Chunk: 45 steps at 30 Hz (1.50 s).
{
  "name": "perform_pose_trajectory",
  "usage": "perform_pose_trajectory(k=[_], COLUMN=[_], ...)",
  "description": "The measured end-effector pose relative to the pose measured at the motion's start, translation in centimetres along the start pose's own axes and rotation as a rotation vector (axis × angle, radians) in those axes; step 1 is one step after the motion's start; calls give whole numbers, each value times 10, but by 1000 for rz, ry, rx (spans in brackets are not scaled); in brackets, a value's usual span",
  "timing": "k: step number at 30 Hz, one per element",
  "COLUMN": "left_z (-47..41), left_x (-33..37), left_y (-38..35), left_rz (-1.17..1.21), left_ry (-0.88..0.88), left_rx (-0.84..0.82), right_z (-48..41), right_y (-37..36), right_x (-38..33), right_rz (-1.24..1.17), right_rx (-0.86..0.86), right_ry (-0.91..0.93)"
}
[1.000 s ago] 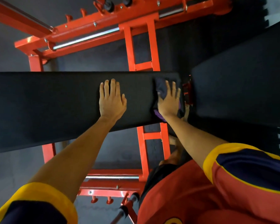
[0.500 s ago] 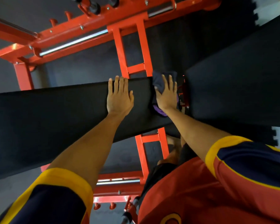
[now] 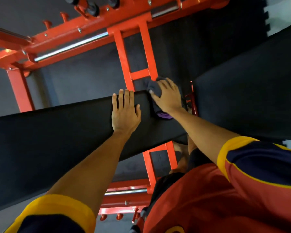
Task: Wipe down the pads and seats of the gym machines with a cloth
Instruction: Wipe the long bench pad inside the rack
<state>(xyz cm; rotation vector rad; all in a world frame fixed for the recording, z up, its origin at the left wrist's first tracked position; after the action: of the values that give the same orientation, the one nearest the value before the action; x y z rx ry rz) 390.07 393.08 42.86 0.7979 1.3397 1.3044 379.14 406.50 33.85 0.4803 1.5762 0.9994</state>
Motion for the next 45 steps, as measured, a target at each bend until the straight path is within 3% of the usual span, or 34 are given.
perform_pose_trajectory(k=[3, 5, 9, 12, 15, 18, 24, 27, 30, 33, 34, 36, 38, 40, 42, 45], left_z=[-2, -1, 1, 1, -1, -3, -2, 1, -3, -2, -1, -2, -4, -6, -6, -8], left_x=[0, -1, 0, 0, 0, -2, 0, 2, 6, 16, 19, 27, 31, 38, 50, 71], left_y=[-1, -2, -4, -2, 0, -1, -3, -2, -4, -6, -8, -9, -9, -11, -16, -22], left_rz=[3, -2, -6, 7, 5, -7, -48, -69, -77, -55, -51, -56, -55, -43, -22, -47], left_ry=[8, 11, -5, 5, 6, 5, 5, -4, -28, -29, -29, -44, -42, -66, -116, -169], left_rx=[-16, -17, -39, -39, -18, -23, -61, -76, -81, -106, -113, -100, -93, -83, -99, -129], right_z=[0, -1, 1, -13, -37, -36, 0, 11, 5, 16, 23, 32, 48, 62, 68, 47], right_y=[6, 6, -8, -10, -12, -13, -4, 1, 8, 1, 0, 8, 3, 1, 4, 3], right_x=[39, 21, -62, -51, 24, 51, -34, -17, 45, 88, 84, 56, 24, 26, 52, 92], right_rz=[25, 23, -73, -36, 173, 138, -59, -80, -44, -200, -219, -157, -108, -116, -116, -242], right_rx=[-13, 7, -34, -148, -246, -282, -134, -83, 63, -13, -1, 31, -96, -185, -176, -119], right_ry=[-215, -258, -8, 96, -129, -353, -176, -130, -302, -742, -805, -620, -298, -151, -203, -532])
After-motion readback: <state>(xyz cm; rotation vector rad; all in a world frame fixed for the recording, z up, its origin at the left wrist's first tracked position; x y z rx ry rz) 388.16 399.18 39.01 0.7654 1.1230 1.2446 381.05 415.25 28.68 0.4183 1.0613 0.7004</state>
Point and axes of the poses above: each hand's wrist, its own z-axis away from the middle knuckle, its own y-axis out of the back of the hand, x = y × z, the point moved 9 cm from there along -z, towards the middle knuckle, and after that the axes turned 9 degrees about x, right-handed, at the moved point
